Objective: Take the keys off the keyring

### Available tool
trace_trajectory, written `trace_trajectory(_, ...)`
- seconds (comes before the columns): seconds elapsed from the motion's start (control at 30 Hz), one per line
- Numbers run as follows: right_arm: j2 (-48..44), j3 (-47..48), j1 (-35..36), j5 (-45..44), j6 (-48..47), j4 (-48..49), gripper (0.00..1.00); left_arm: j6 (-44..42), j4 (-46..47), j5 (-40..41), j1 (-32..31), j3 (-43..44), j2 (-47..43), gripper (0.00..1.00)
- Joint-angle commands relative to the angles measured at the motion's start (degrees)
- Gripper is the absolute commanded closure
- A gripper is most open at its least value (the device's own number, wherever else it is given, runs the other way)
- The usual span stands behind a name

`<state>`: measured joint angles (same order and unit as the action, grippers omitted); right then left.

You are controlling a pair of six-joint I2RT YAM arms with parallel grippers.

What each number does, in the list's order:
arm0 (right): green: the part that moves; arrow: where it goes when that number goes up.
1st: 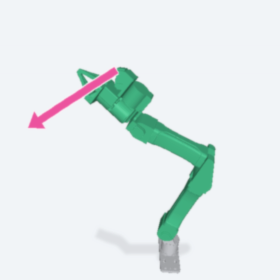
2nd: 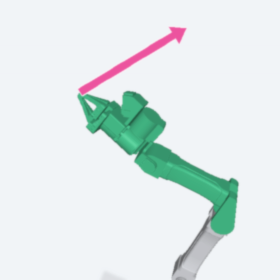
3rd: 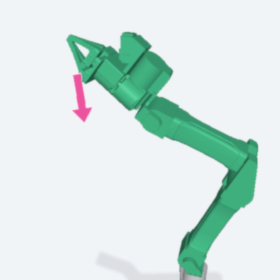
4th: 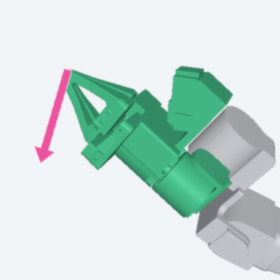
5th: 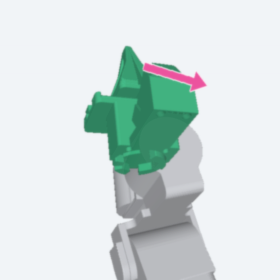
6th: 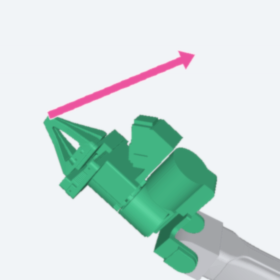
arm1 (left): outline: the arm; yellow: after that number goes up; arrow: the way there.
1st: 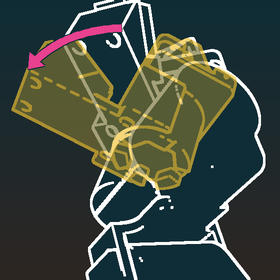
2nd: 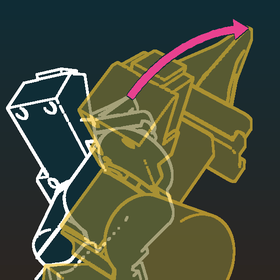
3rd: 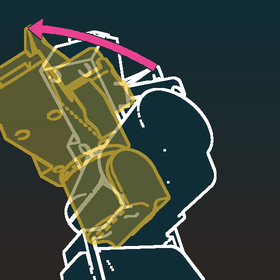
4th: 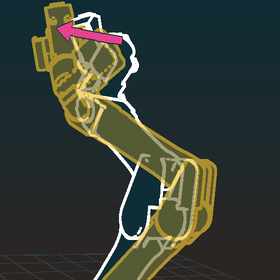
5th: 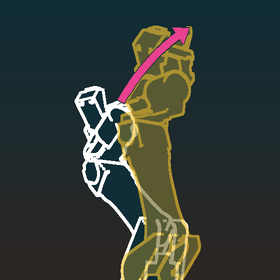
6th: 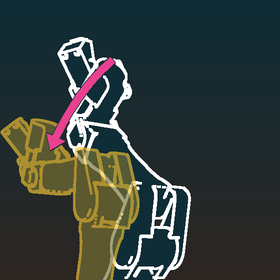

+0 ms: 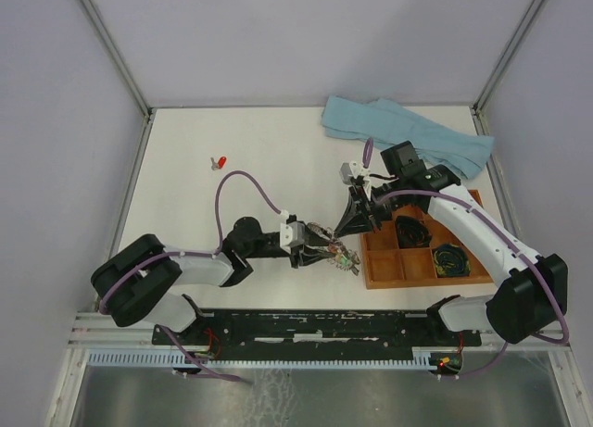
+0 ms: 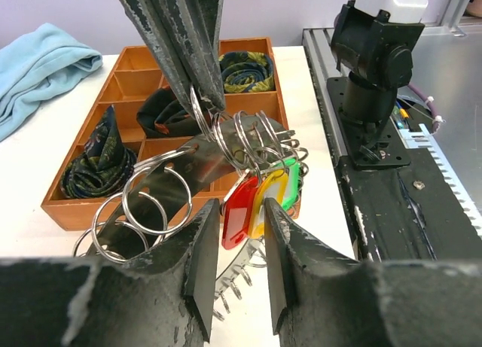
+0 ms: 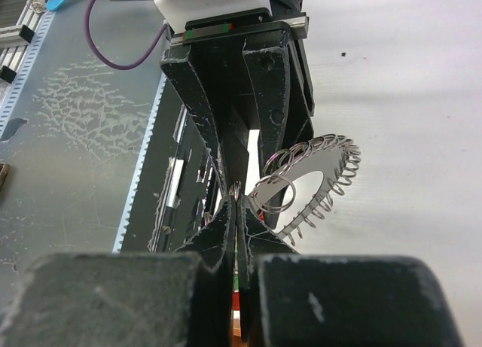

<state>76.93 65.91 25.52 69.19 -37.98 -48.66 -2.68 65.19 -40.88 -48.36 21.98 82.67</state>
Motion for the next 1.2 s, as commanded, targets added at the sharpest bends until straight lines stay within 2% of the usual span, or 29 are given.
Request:
trace_trajectory(0.0,-0.2,3.4,0.3,3.0,-1.6,0.3,0.99,1.7,2.8,-3.1,-0.2,1.0,-1.2,0.63)
trace_trajectory(0.2,0.0,3.3,0.4,3.4,-1.7,0.1,0.99,4.3,2.8,-6.7,-0.2,0.2,-2.7,0.57)
trace_trajectory(0.43,0.0,3.1,0.7,3.5,-1.7,0.2,0.99,5.8,2.4,-6.9,-0.1,0.3,-3.4,0.58)
trace_trajectory(0.77,0.2,3.0,1.7,3.3,-1.9,0.2,0.99,4.9,-7.0,-4.5,0.1,1.2,-6.8,0.55)
trace_trajectory(1.17,0.4,3.0,2.5,2.7,-2.8,-0.5,0.99,9.6,-8.9,-9.0,3.2,1.6,-8.4,0.57)
